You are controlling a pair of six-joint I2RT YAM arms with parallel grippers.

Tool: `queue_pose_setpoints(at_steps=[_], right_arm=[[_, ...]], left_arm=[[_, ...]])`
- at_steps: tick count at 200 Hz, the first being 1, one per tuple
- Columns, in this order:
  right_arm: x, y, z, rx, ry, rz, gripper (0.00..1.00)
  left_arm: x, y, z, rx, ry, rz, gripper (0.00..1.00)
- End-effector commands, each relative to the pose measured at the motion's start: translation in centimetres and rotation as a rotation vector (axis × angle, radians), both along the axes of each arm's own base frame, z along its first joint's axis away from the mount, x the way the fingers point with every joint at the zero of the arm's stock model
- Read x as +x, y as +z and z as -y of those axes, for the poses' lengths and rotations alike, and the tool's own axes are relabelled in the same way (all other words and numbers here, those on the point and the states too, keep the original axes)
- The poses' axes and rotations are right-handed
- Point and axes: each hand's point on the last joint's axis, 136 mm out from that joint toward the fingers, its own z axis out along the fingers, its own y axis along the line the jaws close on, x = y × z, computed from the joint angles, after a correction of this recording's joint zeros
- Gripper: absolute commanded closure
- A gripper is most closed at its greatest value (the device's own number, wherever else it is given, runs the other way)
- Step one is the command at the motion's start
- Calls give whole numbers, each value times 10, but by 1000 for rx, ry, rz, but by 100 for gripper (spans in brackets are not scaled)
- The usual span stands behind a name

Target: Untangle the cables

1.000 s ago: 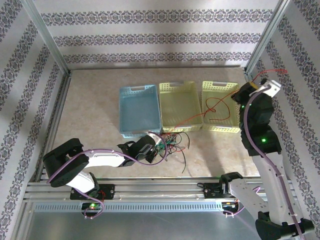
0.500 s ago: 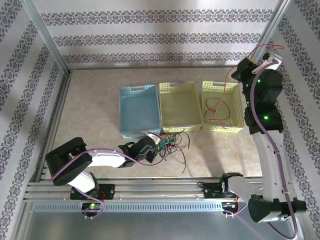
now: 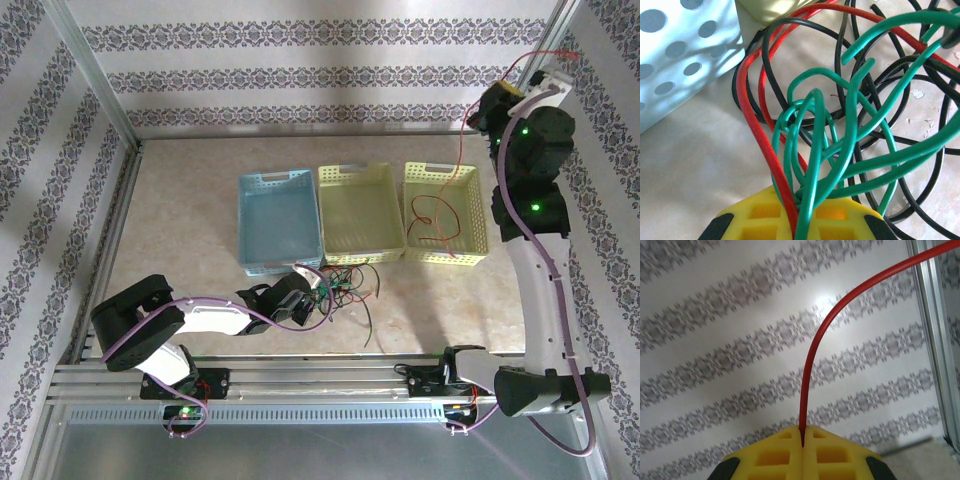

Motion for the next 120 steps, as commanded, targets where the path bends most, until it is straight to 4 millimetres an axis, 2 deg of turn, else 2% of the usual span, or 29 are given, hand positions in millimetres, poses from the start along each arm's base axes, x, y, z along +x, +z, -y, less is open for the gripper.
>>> queue_pose_setpoints(at_steps=[1,42,74,90,106,120], right_arm=[[-9,31,11,-24,-59,87,100],[-6,28,20,-55,-109,77,100],[4,14,24,-81,-135,37,100],[10,-9,29,-94,-163,-20,100],[17,-49,30,-98,-162,-111,100],[20,-93,27,-82,-143,-204,100]], left_arm=[[-20,-32,-19,121,-24,-76,100],[-22,-33,-21,114,-15,-79,100],[-23,-33,-23,120,-17,-77,100],[-23,-34,-23,122,-16,-76,100],[-23,-34,-24,120,-14,-79,100],[-24,-35,-24,118,-13,-83,100]])
